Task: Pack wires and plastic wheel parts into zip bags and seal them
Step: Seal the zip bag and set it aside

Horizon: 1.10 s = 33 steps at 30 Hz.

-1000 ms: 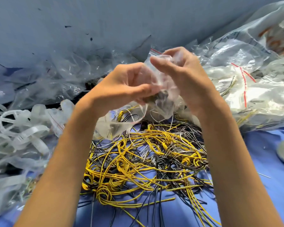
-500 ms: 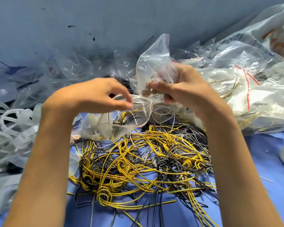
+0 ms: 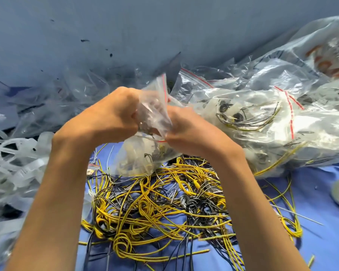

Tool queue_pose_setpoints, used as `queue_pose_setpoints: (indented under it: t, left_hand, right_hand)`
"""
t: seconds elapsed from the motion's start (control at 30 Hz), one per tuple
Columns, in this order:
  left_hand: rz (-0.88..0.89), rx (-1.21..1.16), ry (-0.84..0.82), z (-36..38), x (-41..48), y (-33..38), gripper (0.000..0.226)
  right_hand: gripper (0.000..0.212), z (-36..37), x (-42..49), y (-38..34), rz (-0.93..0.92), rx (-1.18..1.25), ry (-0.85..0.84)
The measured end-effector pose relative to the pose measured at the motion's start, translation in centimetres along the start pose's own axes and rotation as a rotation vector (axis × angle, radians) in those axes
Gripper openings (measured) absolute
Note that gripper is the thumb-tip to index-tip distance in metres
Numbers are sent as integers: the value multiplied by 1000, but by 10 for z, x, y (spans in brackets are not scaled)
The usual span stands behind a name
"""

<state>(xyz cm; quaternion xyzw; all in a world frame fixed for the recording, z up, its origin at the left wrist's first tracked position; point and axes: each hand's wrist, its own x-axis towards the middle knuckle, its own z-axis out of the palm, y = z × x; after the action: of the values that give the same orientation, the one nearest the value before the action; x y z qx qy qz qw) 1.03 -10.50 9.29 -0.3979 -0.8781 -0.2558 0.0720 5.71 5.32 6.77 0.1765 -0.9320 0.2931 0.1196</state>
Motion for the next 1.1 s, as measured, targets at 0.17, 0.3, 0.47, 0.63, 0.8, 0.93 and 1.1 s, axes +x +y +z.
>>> queue_pose_setpoints:
  t: [0.17,0.3,0.47,0.63,0.8,0.93,1.1]
  left_hand:
    - [-68,18,-62,-2,-4,19,79]
    - [-235,207,-154,-15,-11,18,45]
    - [-371,75,-194,-26,-18,21,28]
    - [-358,255,-289,-19,-18,43,66]
    - [-325,528,-311,4,-10,51,48]
    - [-236,436,-224,-15,-15,30,32]
    - [-178,270,-12,-32,-22,-4,39]
  right_hand:
    - [19,1,-3,9,319,-262,-102]
    - [36,-10,-5,7,313,-198,-86]
    - [35,-10,-4,2,251,-264,-41]
    - [53,-7,2,12,270,-136,75]
    - [34,-18,-2,17,166,-58,20]
    - [31,-33,-12,32,135,-170,7]
    - [21,-34,-16,42,91,-184,66]
